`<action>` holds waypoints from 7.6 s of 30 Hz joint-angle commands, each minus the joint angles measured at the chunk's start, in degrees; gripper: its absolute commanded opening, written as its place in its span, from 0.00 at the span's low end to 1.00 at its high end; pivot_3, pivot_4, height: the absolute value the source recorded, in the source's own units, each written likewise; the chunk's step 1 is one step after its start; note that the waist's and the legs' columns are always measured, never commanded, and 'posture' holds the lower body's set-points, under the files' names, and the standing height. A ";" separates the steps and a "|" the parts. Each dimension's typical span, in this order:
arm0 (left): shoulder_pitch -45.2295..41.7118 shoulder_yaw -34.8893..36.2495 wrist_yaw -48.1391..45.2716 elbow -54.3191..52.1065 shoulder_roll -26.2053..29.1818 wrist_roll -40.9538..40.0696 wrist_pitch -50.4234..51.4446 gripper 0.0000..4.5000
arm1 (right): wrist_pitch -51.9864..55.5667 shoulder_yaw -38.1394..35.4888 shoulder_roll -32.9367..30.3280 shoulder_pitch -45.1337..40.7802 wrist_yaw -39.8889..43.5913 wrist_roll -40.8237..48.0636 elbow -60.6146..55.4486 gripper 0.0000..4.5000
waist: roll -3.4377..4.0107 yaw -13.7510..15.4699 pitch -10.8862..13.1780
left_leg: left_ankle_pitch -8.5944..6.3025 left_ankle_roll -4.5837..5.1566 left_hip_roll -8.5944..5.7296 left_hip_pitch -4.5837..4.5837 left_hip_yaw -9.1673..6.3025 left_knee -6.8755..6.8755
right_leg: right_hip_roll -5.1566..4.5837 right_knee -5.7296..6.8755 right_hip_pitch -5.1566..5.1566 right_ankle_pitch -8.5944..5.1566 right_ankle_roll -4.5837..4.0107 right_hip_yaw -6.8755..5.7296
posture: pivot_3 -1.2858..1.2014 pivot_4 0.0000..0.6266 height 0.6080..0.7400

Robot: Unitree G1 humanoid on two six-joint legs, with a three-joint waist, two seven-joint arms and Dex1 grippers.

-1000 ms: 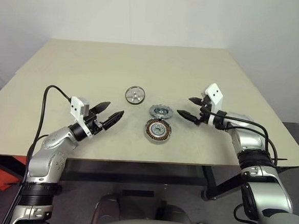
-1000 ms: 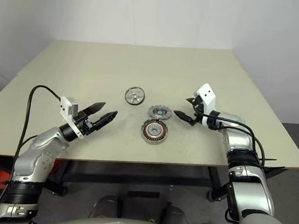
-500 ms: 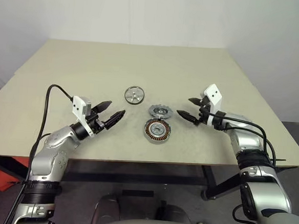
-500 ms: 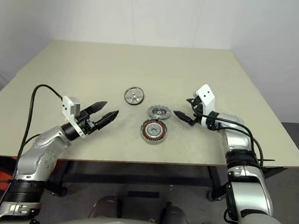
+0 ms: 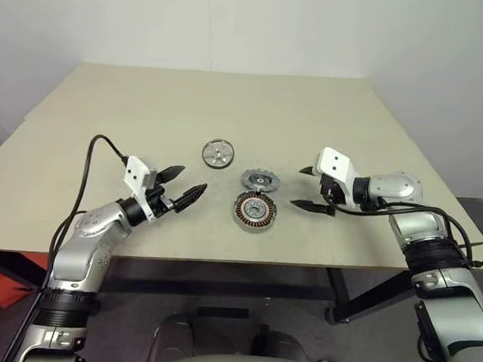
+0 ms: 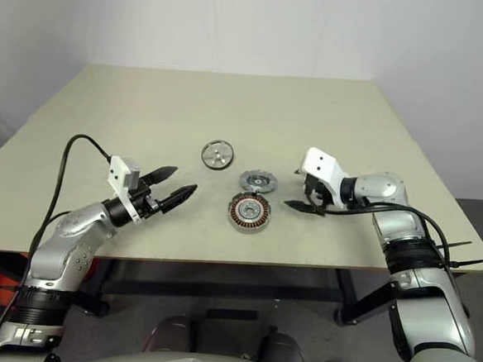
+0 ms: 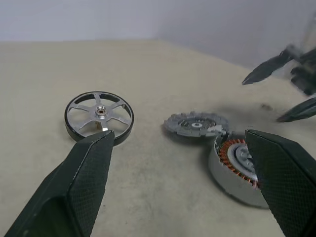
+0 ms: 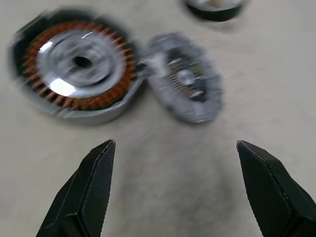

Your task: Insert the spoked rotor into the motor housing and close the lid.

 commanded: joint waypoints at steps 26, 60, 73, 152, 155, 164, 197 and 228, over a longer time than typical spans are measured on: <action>-1.21 -2.23 -1.32 0.49 0.65 2.90 -3.84 1.00 | -19.53 15.84 6.14 -11.90 16.41 -7.00 2.26 0.98 | 0.00 -0.06 0.00 | -0.02 0.04 0.01 -0.03 -0.02 0.10 | 0.00 0.10 -0.01 0.01 -0.03 0.01 | 0.52 0.00 1.00; -0.29 -2.02 -0.45 0.70 0.21 3.60 -5.44 1.00 | -22.60 16.56 9.98 -15.24 13.89 -11.59 12.82 0.41 | -0.08 -0.28 -0.05 | -0.04 0.07 0.05 0.09 -0.02 0.14 | 0.01 0.13 0.07 0.01 -0.03 0.02 | 0.52 0.00 1.00; -0.32 -2.42 -0.32 0.88 0.13 3.71 -5.36 1.00 | -24.77 15.03 9.61 -23.18 6.45 -14.74 24.14 0.41 | -0.07 -0.21 -0.04 | 0.04 -0.05 0.04 0.11 -0.03 0.17 | 0.00 0.27 0.04 0.04 -0.06 0.03 | 0.52 0.00 1.00; -2.71 -0.89 -0.56 0.75 -1.30 -0.08 -1.46 1.00 | 23.22 -17.08 3.48 7.31 -32.08 1.56 2.17 0.99 | 0.07 0.03 0.00 | -0.15 0.26 0.03 -0.21 0.37 0.94 | 0.02 1.03 -0.56 -0.23 0.28 0.47 | 0.52 0.00 1.00; -2.48 -0.99 -0.49 0.59 -1.27 0.07 -1.42 1.00 | 23.95 -16.94 2.92 8.67 -32.39 1.43 1.50 0.99 | 0.07 0.03 0.00 | -0.15 0.26 0.03 -0.16 0.38 0.92 | 0.02 1.03 -0.53 -0.25 0.31 0.48 | 0.52 0.00 1.00; -2.66 -1.45 -0.85 0.66 -0.98 0.61 -1.48 1.00 | 26.27 -17.44 2.83 10.16 -33.48 2.54 2.54 0.77 | 0.08 0.07 -0.01 | -0.17 0.28 0.00 0.06 0.37 0.90 | -0.01 0.94 -0.26 -0.30 0.40 0.48 | 0.52 0.00 1.00; -2.36 -1.32 -0.93 -0.23 -0.85 2.10 -1.68 1.00 | 34.40 -17.30 5.05 9.94 -30.34 8.14 4.87 0.14 | 0.05 0.04 -0.03 | -0.19 0.29 -0.01 0.26 0.36 0.78 | -0.02 0.77 -0.05 -0.36 0.50 0.48 | 0.52 0.00 1.00; -0.27 -0.21 0.76 -0.93 -1.26 1.92 -2.24 1.00 | 34.33 -4.42 19.11 1.37 -24.61 12.16 -7.13 0.14 | 0.16 0.02 -0.04 | 0.02 -0.06 -0.06 -0.01 0.46 -0.20 | 0.01 0.06 -0.36 -0.13 0.10 0.50 | 0.52 0.00 1.00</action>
